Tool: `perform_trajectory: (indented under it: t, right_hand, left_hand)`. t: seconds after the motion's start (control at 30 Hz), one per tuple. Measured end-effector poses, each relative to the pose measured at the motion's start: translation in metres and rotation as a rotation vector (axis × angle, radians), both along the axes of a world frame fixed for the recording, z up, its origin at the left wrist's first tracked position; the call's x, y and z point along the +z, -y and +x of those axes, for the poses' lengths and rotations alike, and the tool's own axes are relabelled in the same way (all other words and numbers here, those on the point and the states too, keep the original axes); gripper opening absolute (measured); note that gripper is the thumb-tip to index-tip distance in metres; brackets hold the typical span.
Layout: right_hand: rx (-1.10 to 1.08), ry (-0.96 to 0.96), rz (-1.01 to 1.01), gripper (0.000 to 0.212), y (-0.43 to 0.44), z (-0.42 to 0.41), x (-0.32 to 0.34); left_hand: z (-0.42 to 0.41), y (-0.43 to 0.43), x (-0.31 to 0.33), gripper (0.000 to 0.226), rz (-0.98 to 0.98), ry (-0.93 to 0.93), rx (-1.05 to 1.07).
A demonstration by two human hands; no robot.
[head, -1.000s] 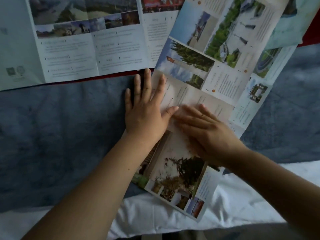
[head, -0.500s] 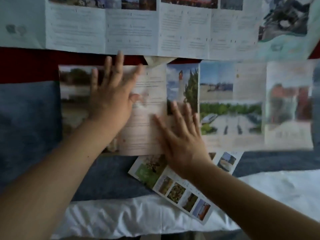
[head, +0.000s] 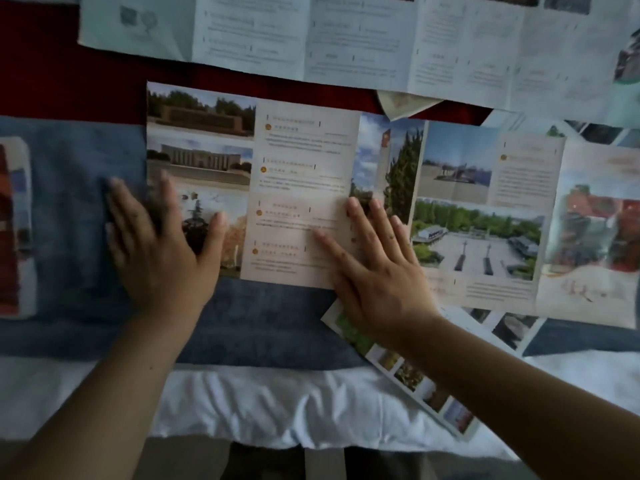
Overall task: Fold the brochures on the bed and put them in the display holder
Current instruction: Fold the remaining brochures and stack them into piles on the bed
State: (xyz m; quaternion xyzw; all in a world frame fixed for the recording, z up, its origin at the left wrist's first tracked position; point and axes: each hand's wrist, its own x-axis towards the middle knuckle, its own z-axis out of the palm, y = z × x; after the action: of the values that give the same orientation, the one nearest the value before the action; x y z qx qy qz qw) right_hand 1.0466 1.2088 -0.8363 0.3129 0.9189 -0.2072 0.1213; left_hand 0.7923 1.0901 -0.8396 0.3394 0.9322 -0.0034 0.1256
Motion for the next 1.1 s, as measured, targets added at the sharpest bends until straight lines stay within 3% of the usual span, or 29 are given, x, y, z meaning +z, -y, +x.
perform_trajectory:
  t: [0.2,0.37,0.57,0.77,0.97,1.1]
  right_hand:
    - [-0.001,0.020,0.064,0.059,0.003,-0.003,0.002]
    - [-0.080,-0.011,0.010,0.062,0.005,-0.003,0.010]
    - [-0.262,0.112,0.077,0.081,-0.015,0.014,0.029]
    - [-0.366,0.171,0.069,0.072,-0.029,0.055,0.025]
    - [-0.330,0.118,0.061,0.069,-0.024,0.066,0.010]
    - [-0.338,0.126,0.076,0.069,-0.022,0.067,0.004]
  left_hand:
    - [-0.009,-0.003,0.029,0.100,0.299,0.127,0.180]
    - [0.012,-0.018,0.066,0.074,0.446,0.080,0.000]
    - [0.072,-0.027,0.088,0.076,0.458,0.084,-0.252]
    - [0.111,-0.039,0.073,0.078,0.450,0.139,-0.386]
    - [0.121,-0.055,0.052,0.044,0.449,0.165,-0.433]
    - [0.127,-0.057,0.048,0.039,0.385,0.225,-0.442]
